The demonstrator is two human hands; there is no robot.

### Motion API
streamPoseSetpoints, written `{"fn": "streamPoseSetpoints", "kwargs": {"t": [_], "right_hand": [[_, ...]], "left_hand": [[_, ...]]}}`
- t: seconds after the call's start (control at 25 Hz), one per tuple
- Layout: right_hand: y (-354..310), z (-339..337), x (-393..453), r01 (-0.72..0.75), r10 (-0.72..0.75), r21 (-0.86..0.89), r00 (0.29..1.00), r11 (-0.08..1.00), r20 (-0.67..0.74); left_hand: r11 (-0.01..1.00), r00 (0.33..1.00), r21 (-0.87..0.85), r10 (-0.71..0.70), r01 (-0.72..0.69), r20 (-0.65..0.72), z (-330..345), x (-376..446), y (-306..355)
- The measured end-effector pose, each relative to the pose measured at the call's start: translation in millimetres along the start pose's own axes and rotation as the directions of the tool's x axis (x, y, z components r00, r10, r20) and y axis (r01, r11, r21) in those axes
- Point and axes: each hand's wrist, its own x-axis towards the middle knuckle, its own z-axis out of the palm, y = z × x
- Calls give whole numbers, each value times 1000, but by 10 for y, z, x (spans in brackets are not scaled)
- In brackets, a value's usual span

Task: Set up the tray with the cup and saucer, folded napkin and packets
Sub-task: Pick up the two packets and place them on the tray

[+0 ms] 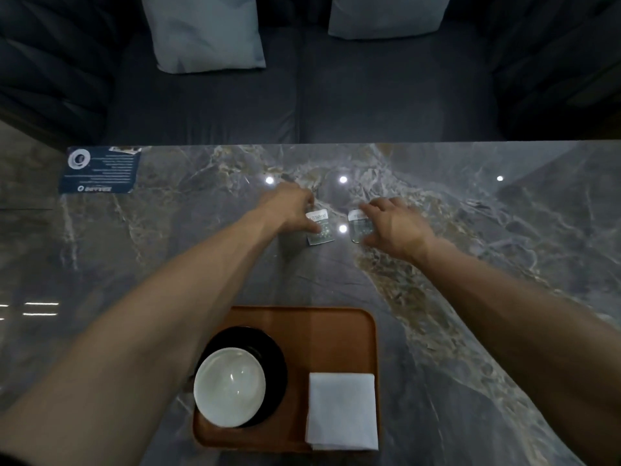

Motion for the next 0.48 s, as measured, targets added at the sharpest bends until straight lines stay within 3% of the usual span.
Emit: {"fn": "streamPoseSetpoints", "kwargs": {"t": [0.28, 0.48], "right_hand": [[-4, 90, 146, -15, 24, 95, 995, 995, -92], [-30, 130, 148, -99, 130, 273, 987, 957, -97]], "left_hand": [[997, 990, -75, -2, -9, -140, 342, 59, 63], [984, 992, -179, -13, -10, -128, 401, 36, 75]]}}
